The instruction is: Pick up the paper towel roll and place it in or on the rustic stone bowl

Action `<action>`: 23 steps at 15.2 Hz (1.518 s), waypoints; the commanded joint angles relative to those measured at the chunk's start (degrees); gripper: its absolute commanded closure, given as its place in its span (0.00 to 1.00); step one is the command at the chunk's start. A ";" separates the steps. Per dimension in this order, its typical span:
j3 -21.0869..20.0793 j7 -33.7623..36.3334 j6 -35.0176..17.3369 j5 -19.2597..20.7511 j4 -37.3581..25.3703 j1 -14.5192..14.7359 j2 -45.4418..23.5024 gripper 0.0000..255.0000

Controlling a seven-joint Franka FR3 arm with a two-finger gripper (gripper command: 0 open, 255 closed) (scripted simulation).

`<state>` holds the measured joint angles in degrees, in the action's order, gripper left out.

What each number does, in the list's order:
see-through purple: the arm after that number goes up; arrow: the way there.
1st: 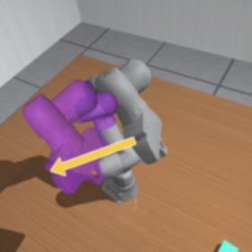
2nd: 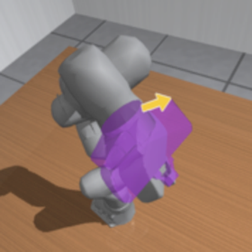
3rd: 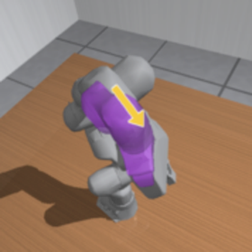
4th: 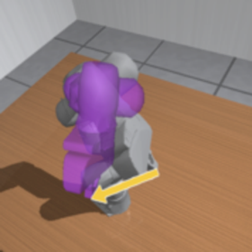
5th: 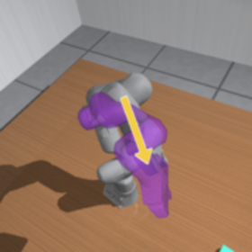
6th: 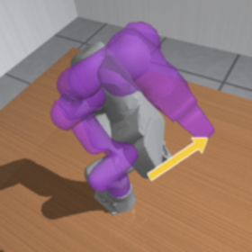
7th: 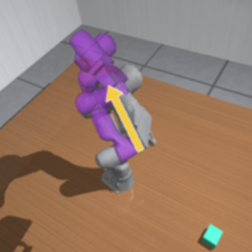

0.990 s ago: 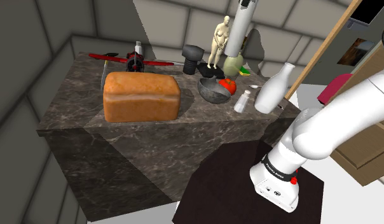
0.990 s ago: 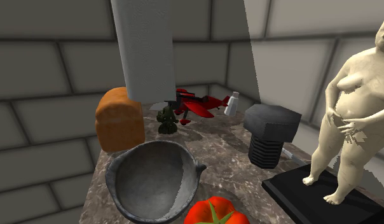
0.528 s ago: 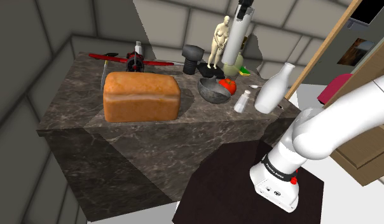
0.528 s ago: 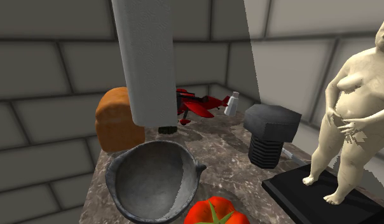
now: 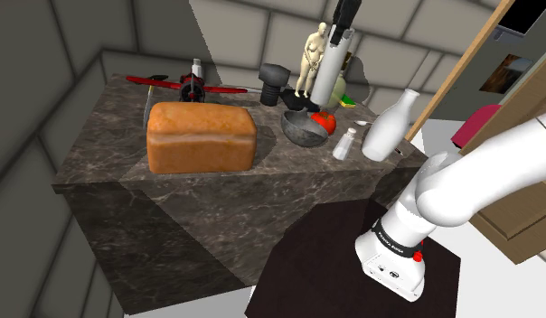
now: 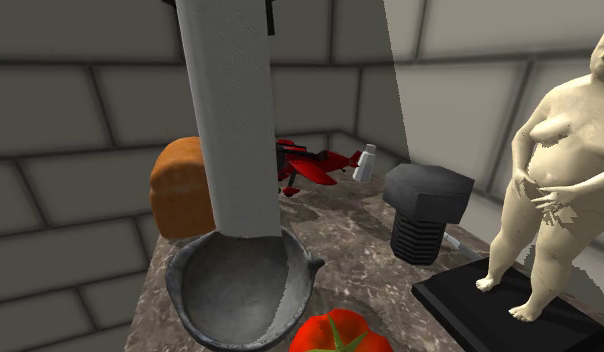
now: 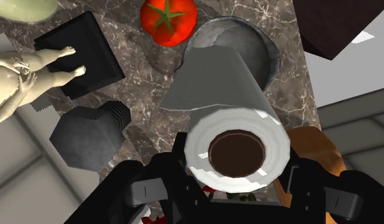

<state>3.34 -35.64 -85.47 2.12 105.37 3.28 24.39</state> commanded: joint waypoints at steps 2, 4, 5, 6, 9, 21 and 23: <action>0.04 0.04 -2.48 0.07 3.69 -0.04 1.23 1.00; 0.05 0.08 -4.00 0.11 5.78 -0.06 1.81 1.00; 0.05 0.10 -4.75 0.12 6.81 -0.07 2.08 1.00; 0.06 0.12 -5.51 0.14 7.82 -0.08 2.33 1.00; 0.09 0.18 -7.77 0.19 10.77 -0.10 3.03 1.00; 0.09 0.19 -8.09 0.20 11.18 -0.11 3.12 0.00; 0.09 0.19 -8.09 0.20 11.18 -0.11 3.12 0.00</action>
<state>3.43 -35.45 -93.56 2.32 116.55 3.17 27.51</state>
